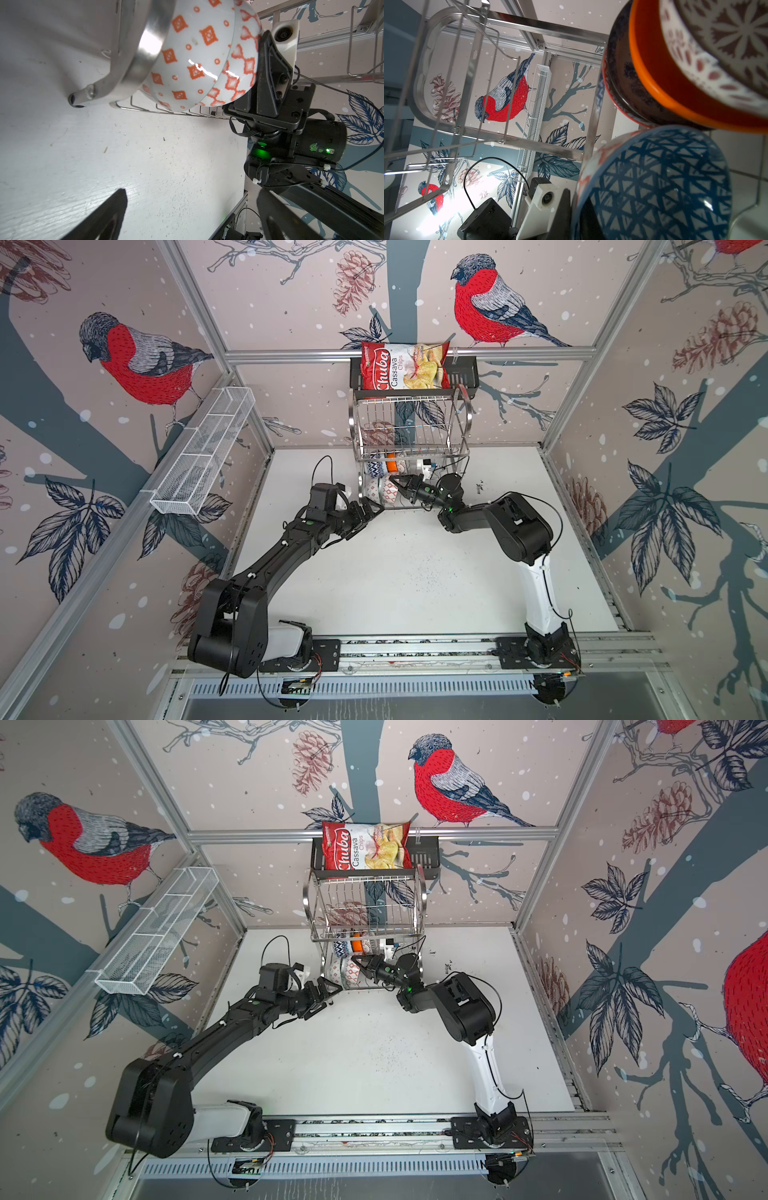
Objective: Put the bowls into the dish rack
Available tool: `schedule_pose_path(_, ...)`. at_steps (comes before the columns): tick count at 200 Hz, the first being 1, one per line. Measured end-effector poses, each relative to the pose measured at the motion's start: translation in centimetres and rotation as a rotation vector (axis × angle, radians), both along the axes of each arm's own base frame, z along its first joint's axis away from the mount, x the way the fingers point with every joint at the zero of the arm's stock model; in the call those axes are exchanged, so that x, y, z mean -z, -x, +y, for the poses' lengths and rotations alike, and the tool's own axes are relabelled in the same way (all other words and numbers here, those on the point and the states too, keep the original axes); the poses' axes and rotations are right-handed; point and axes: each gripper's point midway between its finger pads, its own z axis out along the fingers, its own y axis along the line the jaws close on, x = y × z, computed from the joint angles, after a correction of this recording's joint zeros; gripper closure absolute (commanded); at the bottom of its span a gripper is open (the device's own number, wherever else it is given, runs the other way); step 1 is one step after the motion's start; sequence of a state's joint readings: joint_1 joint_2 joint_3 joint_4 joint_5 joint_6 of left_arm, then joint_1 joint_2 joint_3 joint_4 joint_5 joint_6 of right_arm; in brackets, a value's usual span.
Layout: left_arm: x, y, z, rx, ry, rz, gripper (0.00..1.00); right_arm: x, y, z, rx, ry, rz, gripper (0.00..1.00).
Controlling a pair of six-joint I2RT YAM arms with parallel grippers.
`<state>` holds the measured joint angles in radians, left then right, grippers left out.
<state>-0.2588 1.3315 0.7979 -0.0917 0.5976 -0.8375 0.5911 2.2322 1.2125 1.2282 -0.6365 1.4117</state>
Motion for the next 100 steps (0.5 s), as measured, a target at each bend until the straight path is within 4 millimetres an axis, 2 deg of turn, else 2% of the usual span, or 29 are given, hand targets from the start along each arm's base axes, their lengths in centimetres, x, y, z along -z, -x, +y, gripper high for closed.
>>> schedule_pose_path(16, 0.0, 0.0, 0.0, 0.001, -0.001, 0.002, 0.03, 1.0, 0.1, 0.2, -0.004, 0.019, 0.030, 1.00)
schedule_pose_path(100, 0.2, 0.2, 0.0, 0.004, -0.008, 0.015, 0.03, 1.3, 0.1, 0.0, -0.001, 0.021, 0.031, 1.00)
